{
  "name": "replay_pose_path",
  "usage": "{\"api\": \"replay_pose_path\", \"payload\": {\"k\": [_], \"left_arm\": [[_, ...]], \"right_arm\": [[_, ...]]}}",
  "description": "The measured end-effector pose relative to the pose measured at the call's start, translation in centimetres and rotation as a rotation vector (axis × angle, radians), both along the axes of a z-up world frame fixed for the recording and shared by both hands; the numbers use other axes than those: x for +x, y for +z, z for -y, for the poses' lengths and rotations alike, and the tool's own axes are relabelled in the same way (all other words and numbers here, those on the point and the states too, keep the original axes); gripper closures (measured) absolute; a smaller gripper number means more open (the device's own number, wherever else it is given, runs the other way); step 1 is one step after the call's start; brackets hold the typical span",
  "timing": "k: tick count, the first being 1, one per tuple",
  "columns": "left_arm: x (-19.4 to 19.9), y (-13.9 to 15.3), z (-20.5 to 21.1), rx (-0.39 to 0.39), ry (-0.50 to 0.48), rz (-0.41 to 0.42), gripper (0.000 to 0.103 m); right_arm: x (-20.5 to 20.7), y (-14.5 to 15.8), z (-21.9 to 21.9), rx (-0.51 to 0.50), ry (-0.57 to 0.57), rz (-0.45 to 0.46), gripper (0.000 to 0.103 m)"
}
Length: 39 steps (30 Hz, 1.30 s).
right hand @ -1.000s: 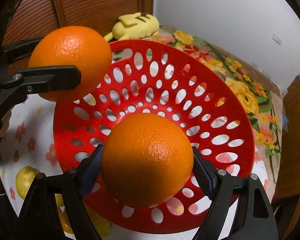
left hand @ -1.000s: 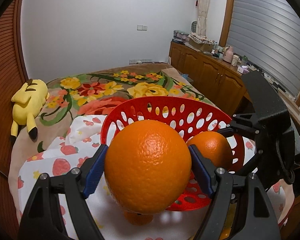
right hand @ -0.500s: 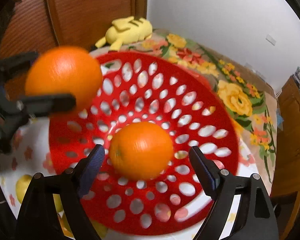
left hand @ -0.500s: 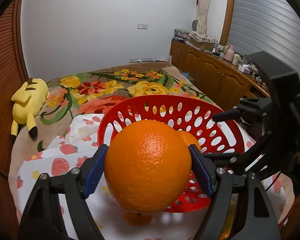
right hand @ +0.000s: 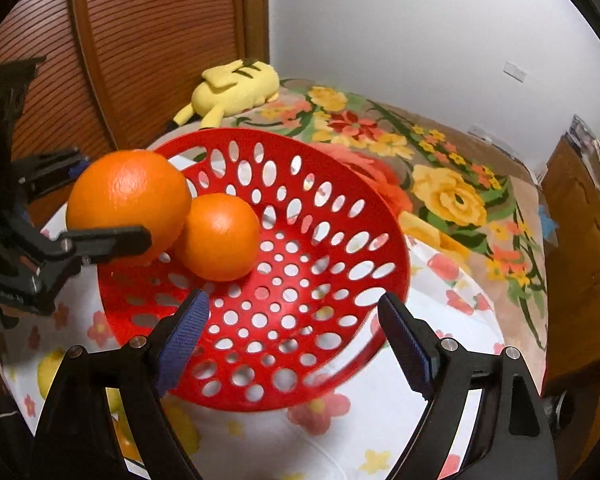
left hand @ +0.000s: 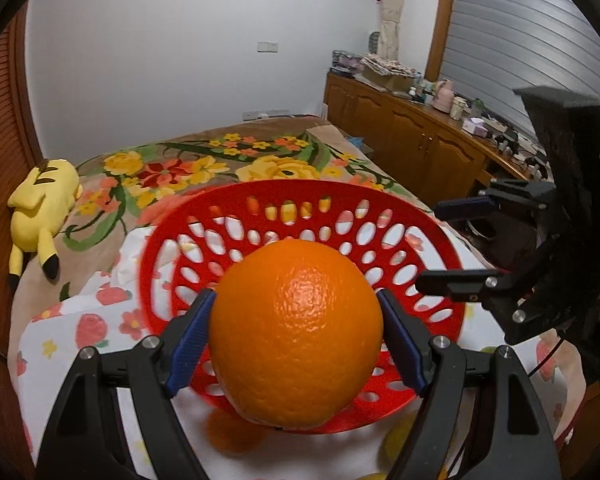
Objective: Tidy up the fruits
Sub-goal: 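Lower the orange into the basket and open the left tool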
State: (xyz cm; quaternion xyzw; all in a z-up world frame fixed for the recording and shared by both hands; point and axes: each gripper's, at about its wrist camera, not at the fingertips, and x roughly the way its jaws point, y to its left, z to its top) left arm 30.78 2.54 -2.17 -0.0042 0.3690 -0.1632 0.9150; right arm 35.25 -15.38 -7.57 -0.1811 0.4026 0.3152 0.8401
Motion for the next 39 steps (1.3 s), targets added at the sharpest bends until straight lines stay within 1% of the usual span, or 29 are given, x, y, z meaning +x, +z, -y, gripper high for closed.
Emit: {"api": "replay_pose_path", "payload": {"k": [10, 17, 23, 24, 28, 31, 33, 39], "left_arm": [[1.1, -1.3, 3.3, -0.013, -0.042, -0.056, 0.024], [1.9, -2.9, 4.9, -0.003, -0.057, -0.168, 0.024], [2.0, -3.4, 5.4, 0.003, -0.04, -0.183, 0.023], [2.0, -3.4, 5.3, 0.001, -0.037, -0.181, 0.022], [1.4, -1.1, 4.6, -0.033, -0.017, -0.087, 0.016], [0.5, 0.6, 4.4, -0.027, -0.003, -0.034, 0.016], [-0.2, 1.3, 4.1, -0.03, 0.0, -0.009, 0.016], [-3.1, 2.3, 2.4, -0.032, 0.023, 0.041, 0.016]], "right_arm": [[-0.4, 1.8, 4.4, 0.059, -0.078, 0.045, 0.015], [-0.8, 1.8, 6.5, 0.078, -0.111, 0.042, 0.015], [-1.4, 1.5, 7.4, 0.08, -0.12, 0.043, 0.015], [-1.3, 1.5, 7.4, 0.081, -0.118, 0.043, 0.015], [-2.0, 1.3, 7.8, 0.083, -0.116, 0.046, 0.015], [-2.5, 1.2, 8.0, 0.085, -0.119, 0.044, 0.015], [-3.1, 1.4, 8.2, 0.094, -0.124, 0.049, 0.015], [-5.4, 1.4, 8.5, 0.132, -0.14, 0.068, 0.015]]}}
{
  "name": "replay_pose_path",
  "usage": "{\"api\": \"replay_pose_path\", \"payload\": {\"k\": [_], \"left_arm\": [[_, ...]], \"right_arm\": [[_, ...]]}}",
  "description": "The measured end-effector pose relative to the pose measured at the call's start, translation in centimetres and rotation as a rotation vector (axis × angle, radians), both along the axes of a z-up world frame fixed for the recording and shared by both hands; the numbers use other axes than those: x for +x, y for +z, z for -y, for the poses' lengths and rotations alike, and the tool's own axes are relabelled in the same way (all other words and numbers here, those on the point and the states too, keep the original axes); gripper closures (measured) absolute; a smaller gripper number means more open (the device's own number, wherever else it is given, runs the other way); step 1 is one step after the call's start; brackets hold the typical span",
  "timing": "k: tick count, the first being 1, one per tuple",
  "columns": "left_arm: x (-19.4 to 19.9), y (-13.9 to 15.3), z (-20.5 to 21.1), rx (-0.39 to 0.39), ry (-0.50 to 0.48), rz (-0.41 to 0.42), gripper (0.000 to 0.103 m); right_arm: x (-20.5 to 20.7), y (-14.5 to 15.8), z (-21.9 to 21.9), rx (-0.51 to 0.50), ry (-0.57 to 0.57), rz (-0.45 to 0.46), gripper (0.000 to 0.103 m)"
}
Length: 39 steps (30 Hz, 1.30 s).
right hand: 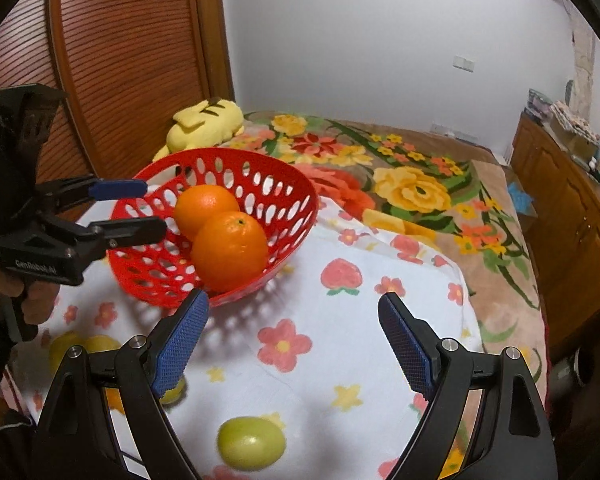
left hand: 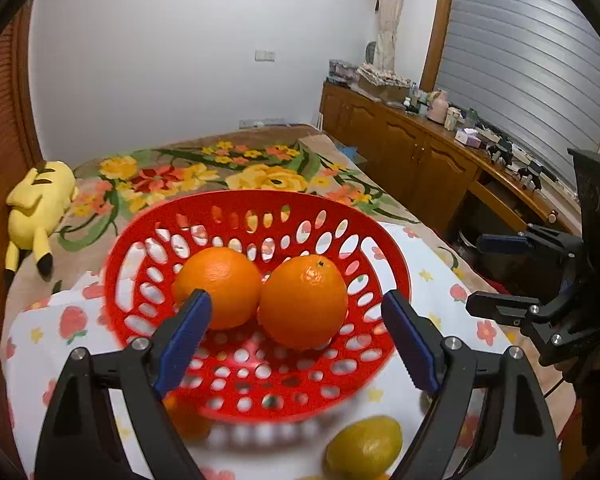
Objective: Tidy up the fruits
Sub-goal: 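Lower the orange into the basket and open the left tool, then grasp the green pomelo with the right tool while the left tool grasps a lime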
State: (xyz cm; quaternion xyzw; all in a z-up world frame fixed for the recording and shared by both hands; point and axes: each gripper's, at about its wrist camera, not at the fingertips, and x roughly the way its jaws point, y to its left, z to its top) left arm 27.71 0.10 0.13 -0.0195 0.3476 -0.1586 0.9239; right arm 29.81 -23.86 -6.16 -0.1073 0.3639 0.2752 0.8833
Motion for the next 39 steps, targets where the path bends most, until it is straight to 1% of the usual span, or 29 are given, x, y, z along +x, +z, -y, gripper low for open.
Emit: {"api": "replay_pose_path", "payload": {"k": [5, 10, 16, 19, 23, 26, 29, 34, 39], "left_arm": [[-3.5, 0.1, -1.6, 0.002, 0.011, 0.037, 0.016], [-6.5, -0.6, -3.0, -0.002, 0.007, 0.036, 0.016], [-9.4, -1.8, -3.8, 0.003, 0.017, 0.031, 0.016], [-10.9, -2.7, -4.0, -0.004, 0.022, 0.019, 0.016], [-12.6, -3.8, -4.1, -0.004, 0.032, 0.009, 0.016], [-13.2, -4.6, -4.4, -0.018, 0.041, -0.006, 0.016], [-13.8, -5.8, -4.5, -0.011, 0.054, -0.028, 0.016], [-14.5, -7.7, -4.7, -0.02, 0.068, -0.065, 0.016], [-14.7, -8.8, -5.1, -0.034, 0.08, -0.089, 0.017]], "right_arm": [[-2.9, -0.4, -0.3, 0.052, -0.002, 0.02, 0.015], [-6.0, -1.5, -1.4, 0.087, -0.001, 0.021, 0.015], [-9.1, -2.6, -2.4, 0.082, -0.01, 0.031, 0.015], [-10.0, -3.2, -2.1, 0.088, -0.014, 0.018, 0.016], [-11.1, -4.1, -1.0, 0.079, -0.05, 0.01, 0.017], [-11.4, -4.8, -0.2, 0.078, -0.072, 0.0, 0.017], [-11.1, -5.6, 0.5, 0.08, -0.091, -0.01, 0.019], [-9.9, -7.1, 1.3, 0.079, -0.131, -0.04, 0.021], [-8.6, -8.6, 1.7, 0.065, -0.156, -0.074, 0.025]]}}
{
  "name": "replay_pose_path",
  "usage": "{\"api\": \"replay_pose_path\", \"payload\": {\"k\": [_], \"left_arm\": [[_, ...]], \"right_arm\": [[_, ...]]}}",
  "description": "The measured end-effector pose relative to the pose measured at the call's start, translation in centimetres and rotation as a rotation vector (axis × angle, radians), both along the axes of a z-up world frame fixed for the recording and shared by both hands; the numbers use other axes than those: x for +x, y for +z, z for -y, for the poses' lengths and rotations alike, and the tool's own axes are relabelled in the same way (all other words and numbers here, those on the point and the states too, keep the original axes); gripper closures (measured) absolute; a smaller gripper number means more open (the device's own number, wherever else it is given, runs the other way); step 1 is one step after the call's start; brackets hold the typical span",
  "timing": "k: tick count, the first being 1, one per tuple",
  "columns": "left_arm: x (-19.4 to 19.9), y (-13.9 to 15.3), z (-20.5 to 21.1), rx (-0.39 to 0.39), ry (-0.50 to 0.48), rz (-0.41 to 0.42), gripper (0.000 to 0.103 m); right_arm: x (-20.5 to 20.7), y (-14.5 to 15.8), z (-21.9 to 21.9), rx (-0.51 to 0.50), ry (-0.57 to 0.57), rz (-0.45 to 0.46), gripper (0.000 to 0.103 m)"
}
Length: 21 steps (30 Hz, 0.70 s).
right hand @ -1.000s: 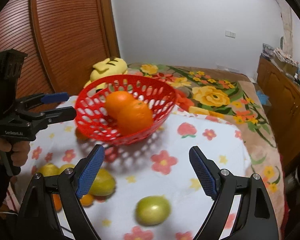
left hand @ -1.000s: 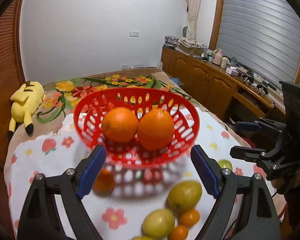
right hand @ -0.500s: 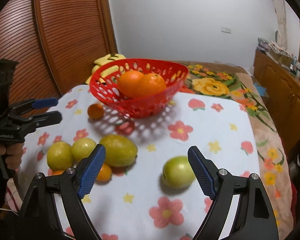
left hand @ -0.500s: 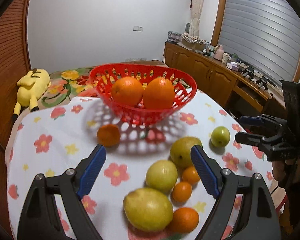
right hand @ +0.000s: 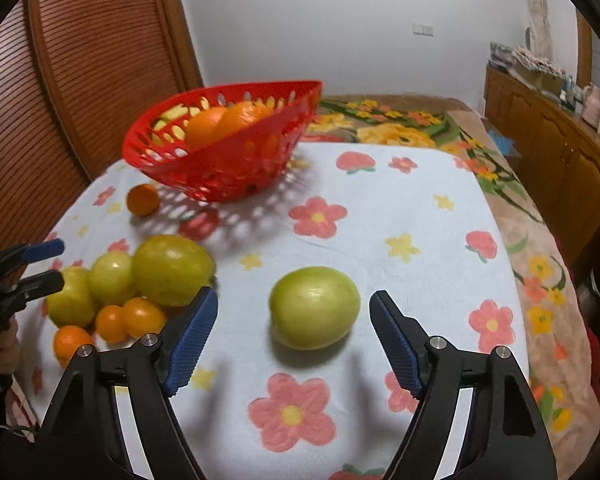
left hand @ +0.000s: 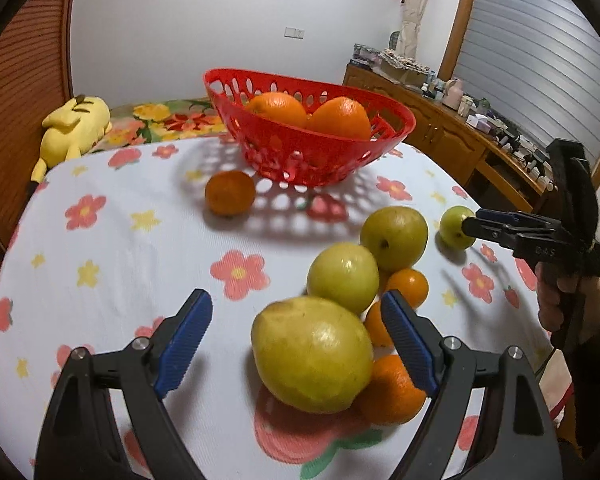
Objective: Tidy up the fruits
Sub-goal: 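Grasp the green pomelo with the right tool while the left tool grasps a lime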
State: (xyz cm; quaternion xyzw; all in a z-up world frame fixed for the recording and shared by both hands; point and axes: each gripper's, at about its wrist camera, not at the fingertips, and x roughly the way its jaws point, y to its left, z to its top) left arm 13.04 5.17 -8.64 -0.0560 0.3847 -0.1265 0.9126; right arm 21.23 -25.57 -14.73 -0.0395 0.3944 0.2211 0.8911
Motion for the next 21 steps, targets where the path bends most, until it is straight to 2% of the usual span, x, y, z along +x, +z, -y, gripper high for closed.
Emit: {"api": "replay_pose_path", "payload": {"k": [9, 12, 14, 21], "left_arm": [[-0.5, -1.0, 0.1, -0.003, 0.006, -0.024, 0.017], [-0.4, -1.4, 0.2, -0.002, 0.007, -0.031, 0.017], [-0.4, -1.6, 0.2, -0.006, 0.005, -0.036, 0.017], [-0.3, -1.8, 0.0, -0.038, -0.004, -0.042, 0.024]], "right_arm": [[1.8, -1.6, -0.5, -0.033, -0.017, -0.033, 0.028], [2.1, -2.3, -0.9, -0.061, -0.013, -0.049, 0.035], [2.1, -2.5, -1.0, -0.066, -0.01, -0.051, 0.045], [1.1, -2.2, -1.2, -0.045, 0.002, -0.041, 0.045]]}}
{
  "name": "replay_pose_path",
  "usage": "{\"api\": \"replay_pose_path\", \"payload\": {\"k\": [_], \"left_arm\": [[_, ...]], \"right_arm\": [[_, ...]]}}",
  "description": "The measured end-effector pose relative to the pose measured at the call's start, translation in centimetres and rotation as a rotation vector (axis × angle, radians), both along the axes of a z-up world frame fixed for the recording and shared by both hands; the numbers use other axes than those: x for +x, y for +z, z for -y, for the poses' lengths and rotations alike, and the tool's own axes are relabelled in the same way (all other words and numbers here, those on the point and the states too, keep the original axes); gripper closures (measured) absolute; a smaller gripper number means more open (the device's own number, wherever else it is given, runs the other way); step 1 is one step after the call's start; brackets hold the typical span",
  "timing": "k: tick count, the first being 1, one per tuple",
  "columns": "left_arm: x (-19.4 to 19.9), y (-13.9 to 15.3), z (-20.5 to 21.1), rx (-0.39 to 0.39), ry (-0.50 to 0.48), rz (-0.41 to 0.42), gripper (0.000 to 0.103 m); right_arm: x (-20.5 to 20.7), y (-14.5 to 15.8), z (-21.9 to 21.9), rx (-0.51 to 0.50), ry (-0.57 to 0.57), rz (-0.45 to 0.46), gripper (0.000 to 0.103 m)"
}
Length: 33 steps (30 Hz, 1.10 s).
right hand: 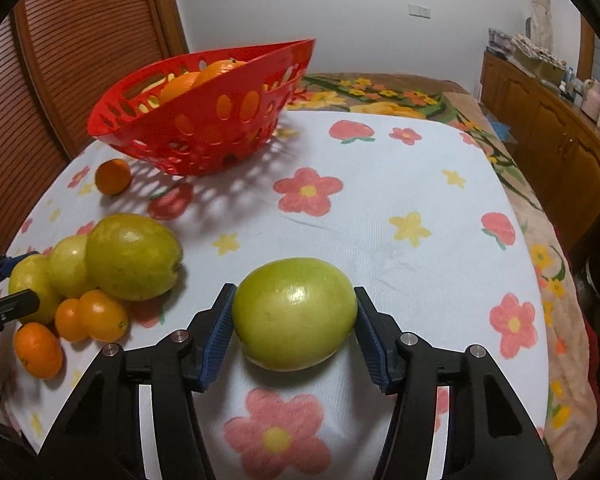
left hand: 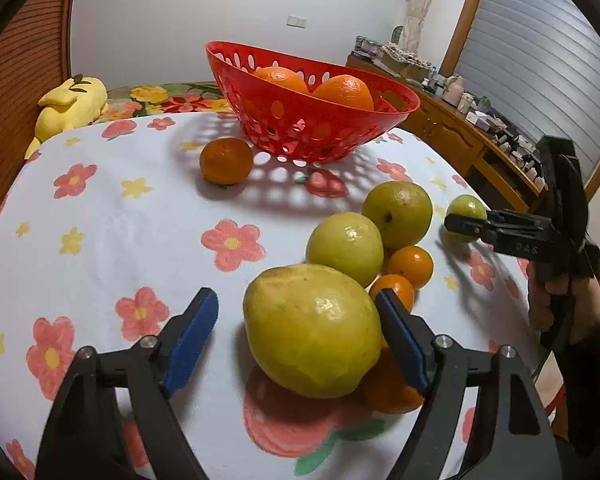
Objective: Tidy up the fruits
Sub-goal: 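Grasp the green pomelo with the right tool while the left tool grasps a lime, then carry the pomelo and lime over the red basket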
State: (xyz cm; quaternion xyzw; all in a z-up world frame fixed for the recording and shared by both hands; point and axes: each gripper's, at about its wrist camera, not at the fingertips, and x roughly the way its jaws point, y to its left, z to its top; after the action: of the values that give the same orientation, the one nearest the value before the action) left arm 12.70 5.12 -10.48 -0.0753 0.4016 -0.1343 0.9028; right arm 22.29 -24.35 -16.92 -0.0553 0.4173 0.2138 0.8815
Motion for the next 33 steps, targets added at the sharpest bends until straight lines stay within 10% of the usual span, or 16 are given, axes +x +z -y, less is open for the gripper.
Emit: {"api": "replay_pose_path", "payload": {"k": [33], "left_arm": [[-0.4, 0.9, 0.5, -0.023, -0.002, 0.015, 0.038]], "right_arm": [[-6.2, -0.9, -3.0, 0.056, 0.085, 0.044, 0.045]]}}
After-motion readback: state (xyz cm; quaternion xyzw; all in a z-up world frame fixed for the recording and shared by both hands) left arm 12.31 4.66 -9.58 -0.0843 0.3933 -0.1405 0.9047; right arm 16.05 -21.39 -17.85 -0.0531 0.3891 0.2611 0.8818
